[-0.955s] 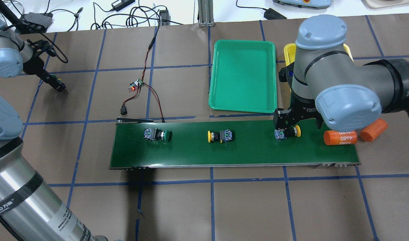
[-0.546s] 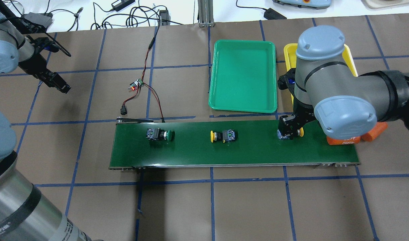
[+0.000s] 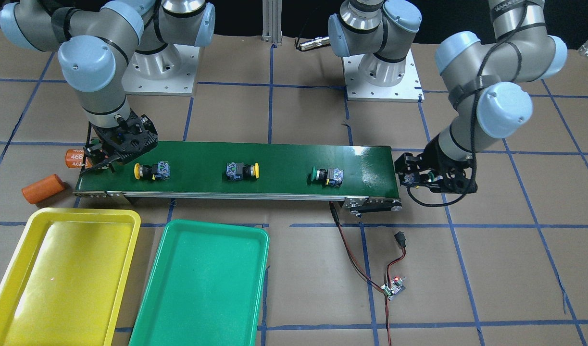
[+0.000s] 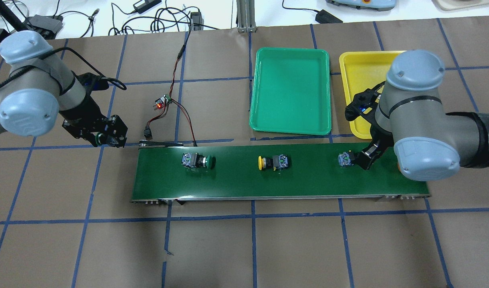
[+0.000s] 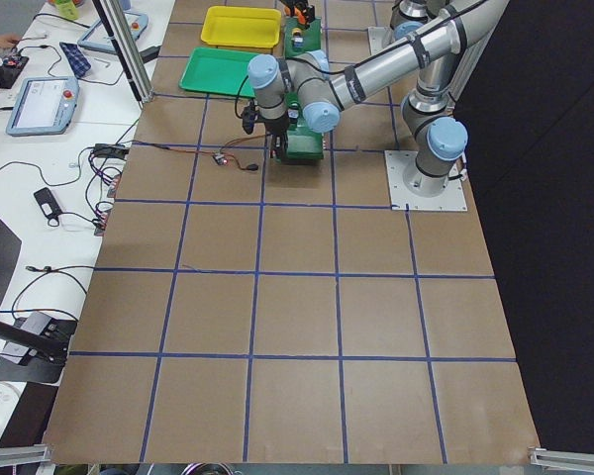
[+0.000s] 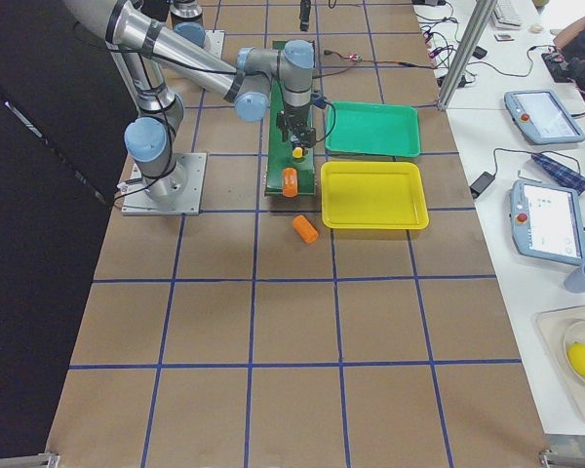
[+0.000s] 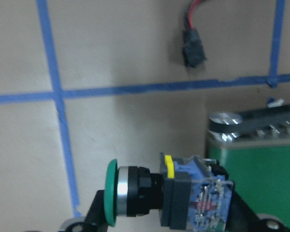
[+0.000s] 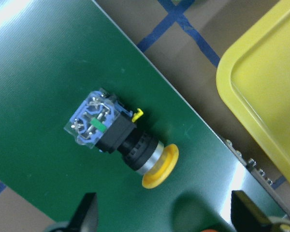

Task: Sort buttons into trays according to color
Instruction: 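Carry the yellow button into the yellow tray while the left sets down a green button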

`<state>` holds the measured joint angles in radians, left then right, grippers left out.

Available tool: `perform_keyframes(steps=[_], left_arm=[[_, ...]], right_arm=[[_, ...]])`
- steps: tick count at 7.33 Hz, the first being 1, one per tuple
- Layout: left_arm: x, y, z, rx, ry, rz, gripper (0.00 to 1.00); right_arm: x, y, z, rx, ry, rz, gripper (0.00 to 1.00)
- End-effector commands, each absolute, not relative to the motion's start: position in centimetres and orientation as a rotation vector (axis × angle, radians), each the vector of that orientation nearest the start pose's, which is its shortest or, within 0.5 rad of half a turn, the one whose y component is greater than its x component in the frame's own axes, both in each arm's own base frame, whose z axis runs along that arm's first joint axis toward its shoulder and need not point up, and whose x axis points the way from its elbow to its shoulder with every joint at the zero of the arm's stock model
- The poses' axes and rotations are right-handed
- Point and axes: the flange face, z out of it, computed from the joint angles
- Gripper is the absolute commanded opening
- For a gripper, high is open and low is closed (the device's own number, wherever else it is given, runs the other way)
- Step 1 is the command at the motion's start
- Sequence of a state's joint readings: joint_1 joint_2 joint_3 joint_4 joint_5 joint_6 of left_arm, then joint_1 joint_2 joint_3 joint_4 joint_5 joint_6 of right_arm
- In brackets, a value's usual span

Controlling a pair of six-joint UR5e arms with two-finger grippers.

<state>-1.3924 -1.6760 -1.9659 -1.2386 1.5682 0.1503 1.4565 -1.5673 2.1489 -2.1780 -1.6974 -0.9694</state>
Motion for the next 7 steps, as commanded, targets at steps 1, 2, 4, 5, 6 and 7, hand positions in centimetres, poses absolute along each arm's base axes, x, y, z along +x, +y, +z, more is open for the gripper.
perform_keyframes(steps=[1,2,4,5,6,7], left_arm=[[-9.7,-46.5,26.5,-0.036,3.138,0.215,0.17],[-10.0,-46.3,25.1,-0.05,3.143,0.162,0.63],[-10.0,-46.5,24.8,-0.133,3.142,0.131,1.0],[-9.4,-47.5,26.5,-0.068,3.138,0.054,1.0],[-8.2,-49.4,29.6,-0.022,3.13,-0.031,1.0],[-7.2,-50.9,32.8,-0.041,3.134,-0.011,1.0]], right_arm=[[7.1,-45.0,26.3,-1.703,2.75,0.004,0.96],[7.1,-45.4,26.4,-1.881,2.657,-0.039,0.96],[4.9,-45.6,25.7,-1.912,2.613,0.005,0.82],[3.8,-45.6,25.2,-1.933,2.587,0.023,0.71],[3.7,-45.6,24.2,-1.989,2.526,0.044,0.66],[3.8,-45.6,24.1,-1.991,2.518,0.049,0.53]])
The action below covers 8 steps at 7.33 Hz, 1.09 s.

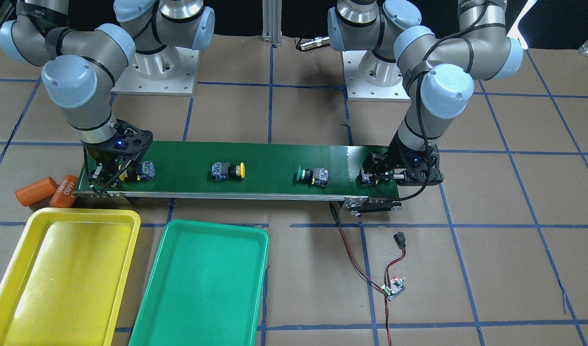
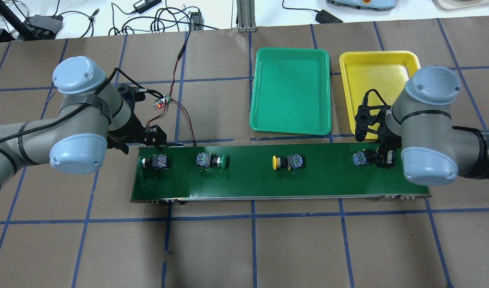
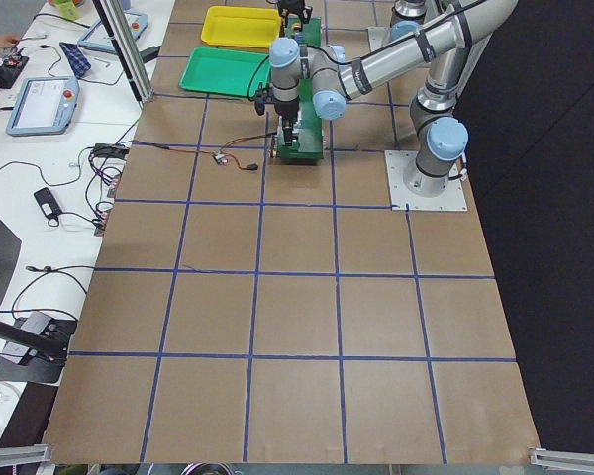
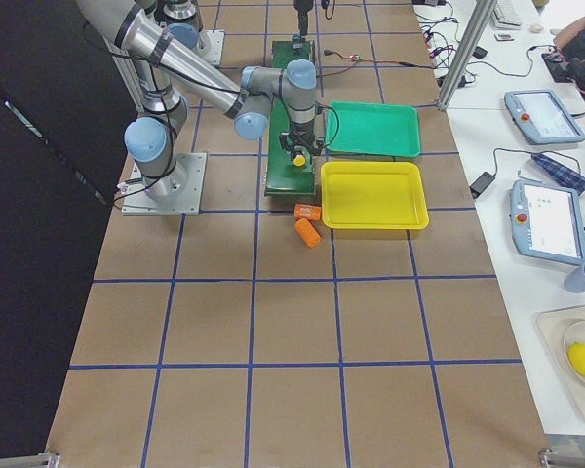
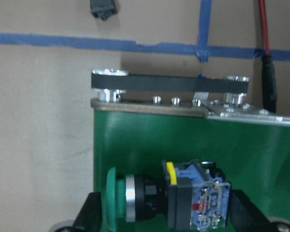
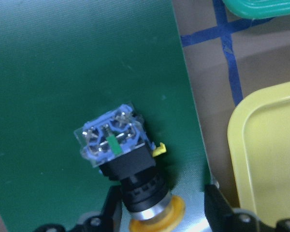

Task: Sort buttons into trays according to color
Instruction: 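Carry the yellow button into the yellow tray while the left sets down a green button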

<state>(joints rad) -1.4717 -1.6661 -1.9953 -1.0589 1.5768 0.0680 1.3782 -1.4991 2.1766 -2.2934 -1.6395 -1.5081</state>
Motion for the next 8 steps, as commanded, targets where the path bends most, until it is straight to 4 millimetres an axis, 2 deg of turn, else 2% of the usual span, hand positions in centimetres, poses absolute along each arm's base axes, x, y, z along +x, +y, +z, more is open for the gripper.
perform_keyframes(steps=[1,2,3,4,5,6,8], left_arm=[[-7.7,-52.0,36.6,-0.019,3.136,0.03,1.0],[-8.7,-51.9,40.3,0.012,3.135,0.025,1.0],[-10.2,-50.9,44.2,0.055,3.128,-0.01,1.0],[-11.3,-49.6,48.8,0.086,3.123,-0.034,1.0],[-11.9,-48.8,52.7,0.084,3.134,-0.095,1.0],[-11.9,-47.9,53.0,0.112,3.123,-0.08,1.0],[-12.3,-47.4,50.3,0.113,3.14,-0.022,1.0]], right_arm=[[3.8,-45.6,24.2,-1.994,2.518,0.046,0.35],[3.7,-45.8,24.4,-2.0,2.523,0.039,0.23],[3.7,-45.9,24.6,-1.999,2.534,0.029,0.17],[3.6,-46.4,25.0,-1.995,2.547,0.017,0.11],[3.4,-47.5,26.2,-2.006,2.567,-0.017,0.1],[2.9,-49.8,27.5,-2.018,2.589,-0.053,0.11],[0.7,-56.4,27.5,-2.019,2.609,-0.067,0.12]])
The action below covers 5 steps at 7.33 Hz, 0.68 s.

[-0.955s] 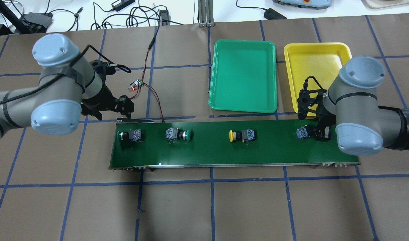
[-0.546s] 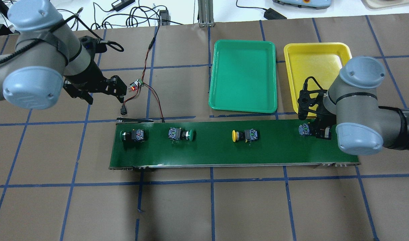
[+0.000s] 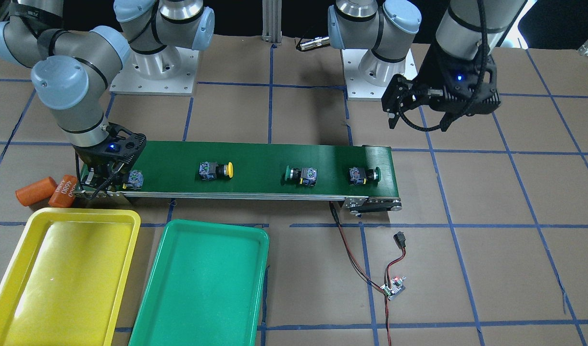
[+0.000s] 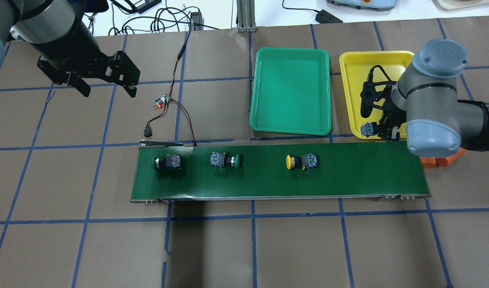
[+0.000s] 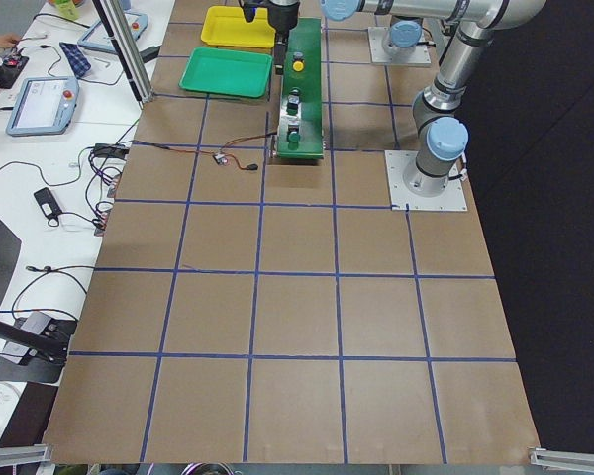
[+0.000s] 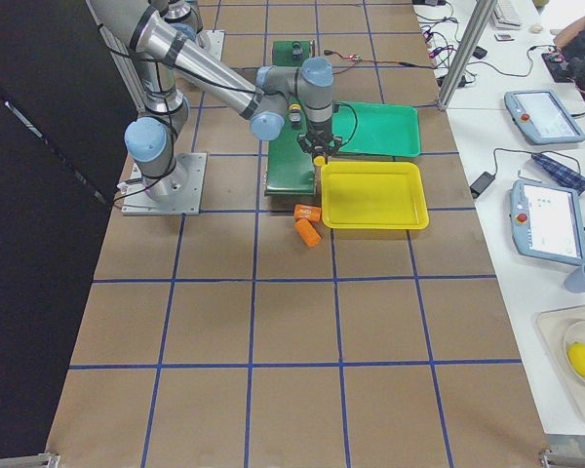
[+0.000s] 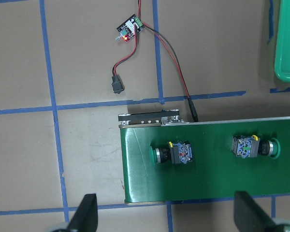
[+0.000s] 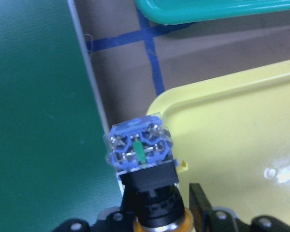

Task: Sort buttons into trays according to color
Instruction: 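Carry the yellow button into the yellow tray while the left sets down a green button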

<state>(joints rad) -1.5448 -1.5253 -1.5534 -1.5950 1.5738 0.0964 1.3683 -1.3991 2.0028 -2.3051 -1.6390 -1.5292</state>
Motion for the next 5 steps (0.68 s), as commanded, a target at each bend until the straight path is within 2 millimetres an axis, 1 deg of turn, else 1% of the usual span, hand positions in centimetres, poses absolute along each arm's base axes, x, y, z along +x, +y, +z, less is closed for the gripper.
perform_keyframes(steps=[1,2,3,4,5], left_arm=[[-12.1,-47.1,48.7,0.118,3.136,0.026,1.0],[-12.0,-47.3,50.0,0.106,3.127,-0.02,1.0],[-11.9,-47.5,50.6,0.093,3.126,-0.037,1.0],[-11.7,-47.9,50.9,0.088,3.124,-0.075,1.0],[-11.7,-47.9,50.9,0.09,3.12,-0.096,1.0]], right_arm=[[-1.8,-59.4,26.6,-1.988,2.631,-0.058,0.14],[-3.7,-61.2,24.5,-1.946,2.634,-0.028,0.26],[-4.1,-61.7,23.7,-1.957,2.611,-0.01,0.53],[-4.0,-61.6,23.7,-1.959,2.605,-0.008,0.67],[-3.8,-61.4,23.9,-1.963,2.602,-0.009,0.68]])
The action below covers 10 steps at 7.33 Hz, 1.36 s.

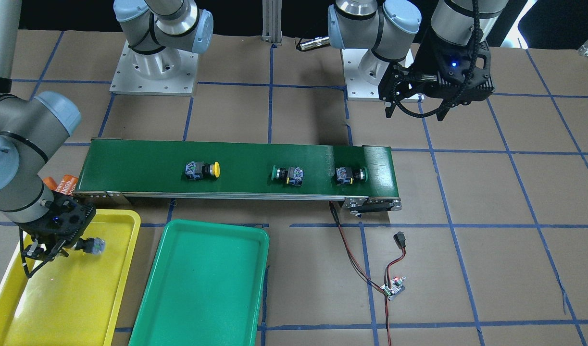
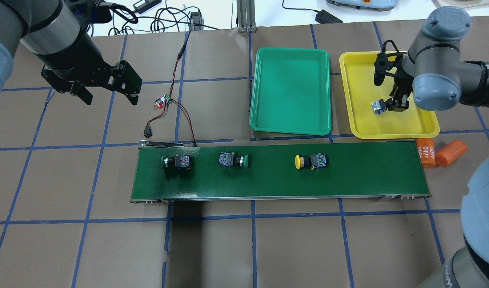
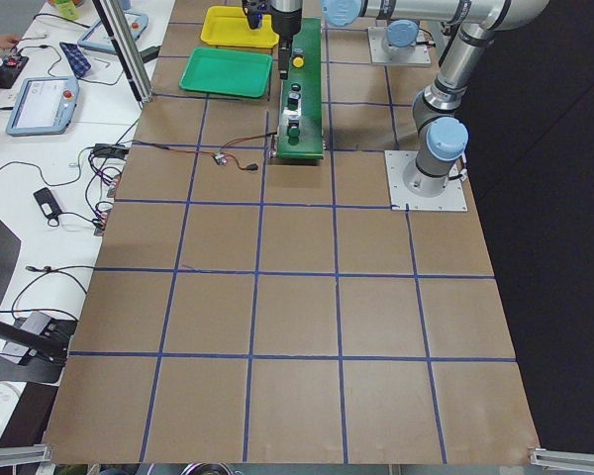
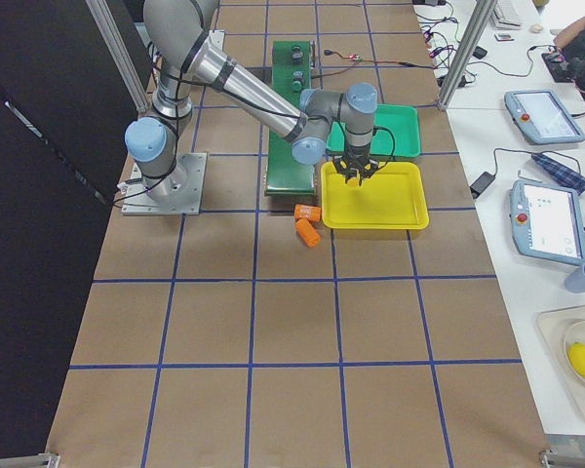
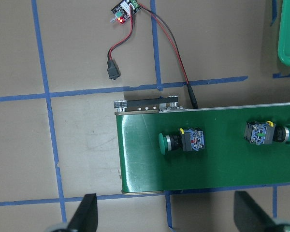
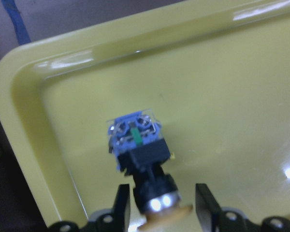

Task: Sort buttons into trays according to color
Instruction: 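Return the right gripper to the belt end while the left arm withdraws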

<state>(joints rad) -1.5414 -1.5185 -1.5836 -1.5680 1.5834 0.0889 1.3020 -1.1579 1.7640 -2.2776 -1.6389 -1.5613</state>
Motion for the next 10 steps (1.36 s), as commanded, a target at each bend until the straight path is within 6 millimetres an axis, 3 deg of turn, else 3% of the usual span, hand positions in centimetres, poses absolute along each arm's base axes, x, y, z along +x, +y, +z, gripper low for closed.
perform_keyframes(steps=[1,3,4,7,9,10], left_arm=[[-11.7,-47.9,50.9,0.097,3.119,-0.096,1.0],[-11.6,-48.1,51.0,0.095,3.122,-0.102,1.0],[-11.6,-48.0,50.9,0.095,3.122,-0.097,1.0],[-11.6,-48.0,50.8,0.083,3.123,-0.099,1.0],[-11.6,-48.0,50.7,0.083,3.123,-0.097,1.0],[-11.6,-48.0,50.6,0.079,3.123,-0.095,1.0]], right_arm=[[-3.5,-60.9,24.3,-1.949,2.584,0.016,0.68],[-1.4,-58.8,26.8,-1.948,2.521,0.053,0.69],[1.0,-57.0,27.1,-1.989,2.483,0.064,0.69],[3.8,-48.2,26.6,-2.016,2.43,0.082,0.7],[7.0,-46.2,25.5,-2.062,2.339,0.075,1.0],[7.1,-46.2,25.2,-2.067,2.332,0.087,1.0]])
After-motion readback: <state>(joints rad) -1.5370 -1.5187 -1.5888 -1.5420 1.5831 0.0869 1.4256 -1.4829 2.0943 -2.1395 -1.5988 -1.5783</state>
